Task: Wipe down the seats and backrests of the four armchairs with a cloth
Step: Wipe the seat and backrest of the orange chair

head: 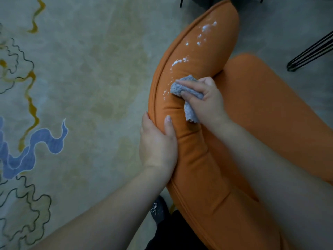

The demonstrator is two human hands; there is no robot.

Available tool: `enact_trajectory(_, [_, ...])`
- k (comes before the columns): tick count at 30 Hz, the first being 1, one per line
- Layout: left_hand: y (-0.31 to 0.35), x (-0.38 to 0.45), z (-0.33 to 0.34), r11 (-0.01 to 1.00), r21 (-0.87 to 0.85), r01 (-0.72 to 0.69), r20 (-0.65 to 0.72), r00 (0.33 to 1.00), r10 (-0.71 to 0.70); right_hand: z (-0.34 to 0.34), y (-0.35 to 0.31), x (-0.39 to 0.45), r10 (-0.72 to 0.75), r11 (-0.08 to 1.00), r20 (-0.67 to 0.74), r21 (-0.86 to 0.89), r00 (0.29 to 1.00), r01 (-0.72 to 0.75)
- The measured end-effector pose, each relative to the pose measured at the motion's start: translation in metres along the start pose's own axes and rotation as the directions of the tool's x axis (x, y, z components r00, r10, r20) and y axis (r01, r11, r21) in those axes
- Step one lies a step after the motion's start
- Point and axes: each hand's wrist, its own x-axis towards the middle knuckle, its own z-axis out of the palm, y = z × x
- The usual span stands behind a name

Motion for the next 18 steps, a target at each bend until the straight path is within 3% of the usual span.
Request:
enact_trajectory(4, [-0.006, 0.000, 0.002, 1.000, 0.012, -0.015, -0.043, 0.999, 0.016, 0.004, 0.002, -0.008, -0.024, 0.996, 0.018, 0.084, 1.000, 0.023])
enact_trajectory(7, [-0.007, 0.000, 0.004, 0.999, 0.021, -0.046, -0.048, 0.998, 0.047, 0.008, 0.007, -0.007, -0.111, 0.993, 0.098, 0.045, 0.989, 0.107])
enact_trajectory(12, [-0.009, -0.004, 0.004, 0.992, 0.038, -0.119, -0.051, 0.991, 0.120, 0.003, 0.004, 0.015, -0.136, 0.991, -0.013, -0.006, 0.991, 0.136])
enact_trajectory(15, [-0.009, -0.004, 0.004, 0.993, 0.033, -0.113, -0.055, 0.992, 0.114, 0.013, -0.004, 0.014, -0.357, 0.926, 0.199, -0.055, 0.913, 0.374])
enact_trajectory(16, [-0.010, -0.004, 0.004, 0.993, 0.036, -0.111, -0.055, 0.992, 0.113, 0.013, -0.004, 0.015, -0.358, 0.921, 0.227, -0.071, 0.906, 0.382])
enact_trajectory(18, [-0.010, -0.005, 0.004, 0.992, 0.048, -0.114, -0.050, 0.992, 0.116, 0.006, -0.003, 0.022, -0.242, 0.962, 0.161, -0.085, 0.957, 0.258])
